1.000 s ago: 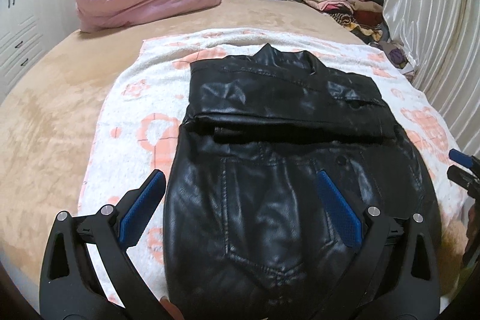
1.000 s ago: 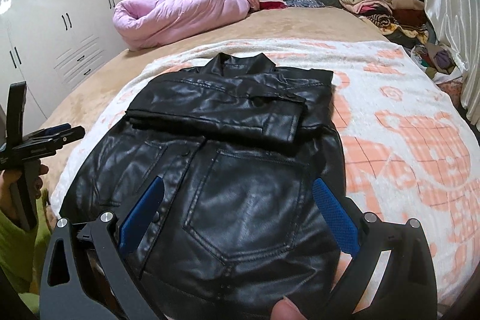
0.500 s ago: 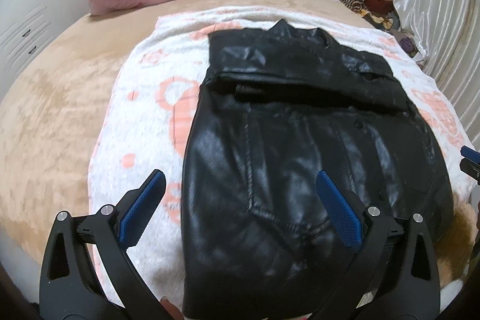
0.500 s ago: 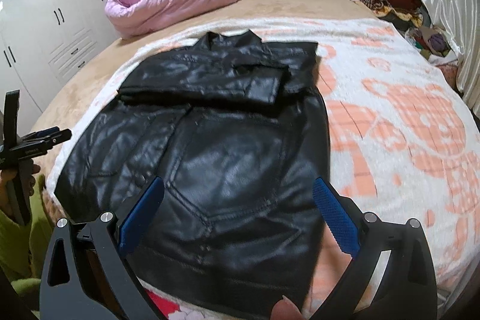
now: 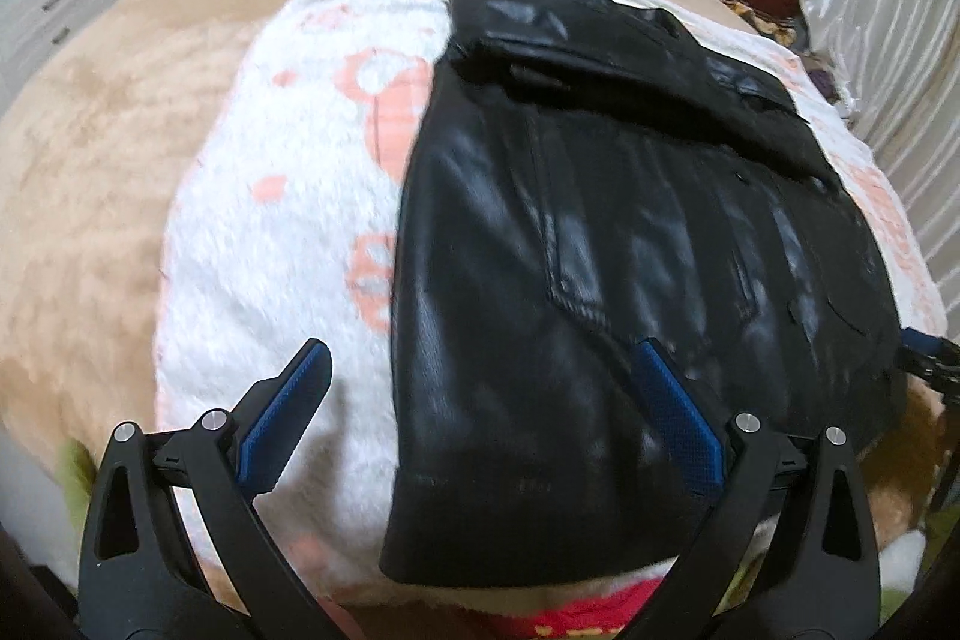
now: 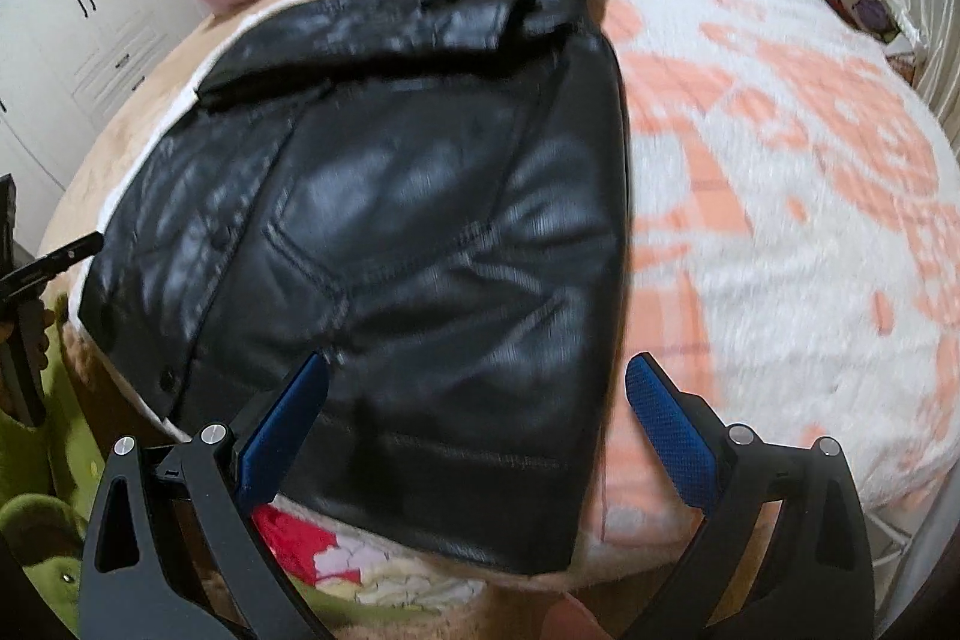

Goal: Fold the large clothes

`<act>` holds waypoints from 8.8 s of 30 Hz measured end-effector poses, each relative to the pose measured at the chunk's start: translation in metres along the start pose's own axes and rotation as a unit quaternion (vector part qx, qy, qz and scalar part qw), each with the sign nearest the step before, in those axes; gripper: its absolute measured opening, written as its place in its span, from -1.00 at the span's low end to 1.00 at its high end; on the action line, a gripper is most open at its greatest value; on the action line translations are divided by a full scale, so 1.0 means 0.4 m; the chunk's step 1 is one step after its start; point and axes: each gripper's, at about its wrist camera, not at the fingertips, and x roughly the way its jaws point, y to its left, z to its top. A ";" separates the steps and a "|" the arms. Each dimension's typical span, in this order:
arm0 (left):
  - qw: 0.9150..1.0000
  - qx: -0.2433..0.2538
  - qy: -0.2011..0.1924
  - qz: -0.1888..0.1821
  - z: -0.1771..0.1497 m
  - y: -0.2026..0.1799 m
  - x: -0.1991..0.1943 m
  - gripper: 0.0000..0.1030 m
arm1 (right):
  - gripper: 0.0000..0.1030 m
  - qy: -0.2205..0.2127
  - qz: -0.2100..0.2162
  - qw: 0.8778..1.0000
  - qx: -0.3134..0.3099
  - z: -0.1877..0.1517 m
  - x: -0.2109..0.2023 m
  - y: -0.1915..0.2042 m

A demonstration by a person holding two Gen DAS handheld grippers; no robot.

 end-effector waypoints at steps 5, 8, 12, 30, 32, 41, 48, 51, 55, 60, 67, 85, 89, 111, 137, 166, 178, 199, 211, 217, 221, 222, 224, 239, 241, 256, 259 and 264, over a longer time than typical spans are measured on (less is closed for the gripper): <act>0.999 -0.018 0.027 -0.044 -0.038 0.016 0.024 0.60 | 0.92 0.032 -0.006 0.999 0.005 -0.027 0.034 -0.014; 0.998 -0.016 0.031 -0.047 -0.052 0.011 0.029 0.19 | 0.82 0.028 0.000 1.000 0.004 -0.028 0.035 -0.013; 0.998 -0.027 0.029 -0.047 -0.057 0.020 0.031 -0.28 | 0.25 0.013 0.014 1.000 -0.009 -0.033 0.034 -0.007; 0.996 0.012 -0.044 -0.070 -0.053 -0.020 -0.134 -0.89 | -0.79 -0.073 0.117 0.990 -0.004 -0.041 -0.143 -0.022; 0.995 0.006 -0.055 -0.083 -0.050 -0.013 -0.176 -0.89 | -0.80 -0.089 0.145 0.985 0.005 -0.040 -0.185 -0.029; 0.989 0.002 -0.108 -0.101 0.095 -0.015 -0.255 -0.89 | -0.80 -0.170 0.181 0.967 0.056 0.079 -0.273 -0.072; 0.987 0.021 -0.128 -0.092 0.203 -0.055 -0.242 -0.86 | -0.81 -0.200 0.164 0.964 0.060 0.149 -0.276 -0.077; 0.987 0.028 -0.134 -0.083 0.236 -0.072 -0.231 -0.85 | -0.81 -0.206 0.155 0.964 0.065 0.173 -0.265 -0.078; 0.987 0.035 -0.139 -0.078 0.274 -0.089 -0.219 -0.84 | -0.81 -0.206 0.156 0.963 0.081 0.206 -0.249 -0.094; 0.987 0.032 -0.139 -0.072 0.322 -0.093 -0.191 -0.82 | -0.81 -0.203 0.167 0.959 0.107 0.267 -0.216 -0.115; 0.990 0.020 -0.125 -0.063 0.413 -0.092 -0.107 -0.78 | -0.80 -0.187 0.152 0.963 0.123 0.366 -0.152 -0.133; 0.998 -0.025 -0.058 -0.026 0.541 -0.058 0.156 -0.69 | -0.69 -0.086 0.092 0.971 0.205 0.559 0.131 -0.211; 0.997 -0.030 -0.061 -0.027 0.546 -0.052 0.169 -0.66 | -0.60 -0.085 0.093 0.969 0.212 0.570 0.149 -0.214; 0.997 0.001 -0.074 0.000 0.544 -0.016 0.181 -0.02 | 0.62 -0.150 -0.041 0.987 0.046 0.594 0.135 -0.165; 0.989 0.009 -0.150 -0.006 0.620 -0.040 0.207 -0.93 | -0.71 -0.225 -0.014 0.971 0.085 0.678 0.125 -0.210; 0.996 -0.007 -0.083 0.025 0.632 -0.010 0.419 -0.37 | -0.37 -0.121 -0.050 0.978 0.163 0.689 0.363 -0.305; 0.994 -0.070 -0.087 -0.003 0.584 0.060 0.272 0.60 | 0.74 -0.131 0.000 0.978 0.164 0.558 0.201 -0.282; 0.995 -0.074 -0.039 -0.053 0.375 -0.024 0.254 -0.12 | 0.23 -0.058 0.021 0.992 0.111 0.461 0.220 -0.244; 0.996 -0.067 -0.044 -0.037 0.372 -0.023 0.225 -0.03 | 0.30 -0.147 0.014 0.987 -0.064 0.476 0.092 0.112; 0.997 -0.055 -0.050 -0.023 0.392 -0.018 0.216 0.24 | 0.28 -0.095 0.049 0.990 -0.090 0.470 0.181 0.239; 0.996 -0.070 -0.046 -0.039 0.417 0.003 0.231 0.46 | 0.29 -0.035 0.035 0.993 -0.105 0.449 0.272 0.272; 0.995 -0.076 -0.045 -0.049 0.427 0.011 0.239 0.51 | 0.29 -0.031 0.029 0.993 -0.111 0.442 0.288 0.275; 0.994 -0.088 -0.035 -0.062 0.449 0.026 0.269 0.53 | 0.29 -0.034 0.033 0.994 -0.100 0.430 0.305 0.261; 0.984 -0.126 -0.020 -0.127 0.507 0.056 0.346 -0.25 | -0.65 -0.079 0.009 0.995 -0.060 0.725 0.296 0.223; 0.984 -0.121 -0.029 -0.131 0.507 0.051 0.325 -0.39 | -0.65 -0.065 -0.005 0.997 -0.052 0.752 0.347 0.223; 0.990 -0.066 -0.043 -0.115 0.552 -0.018 0.260 -0.61 | 0.68 -0.156 0.068 0.976 -0.133 0.551 0.197 0.335; 0.990 -0.067 -0.041 -0.114 0.557 -0.018 0.260 -0.62 | 0.89 -0.197 0.027 0.956 -0.214 0.431 0.187 0.436; 0.992 -0.058 -0.038 -0.109 0.560 -0.023 0.253 -0.64 | 0.89 -0.214 -0.036 0.925 -0.313 0.305 0.263 0.573</act>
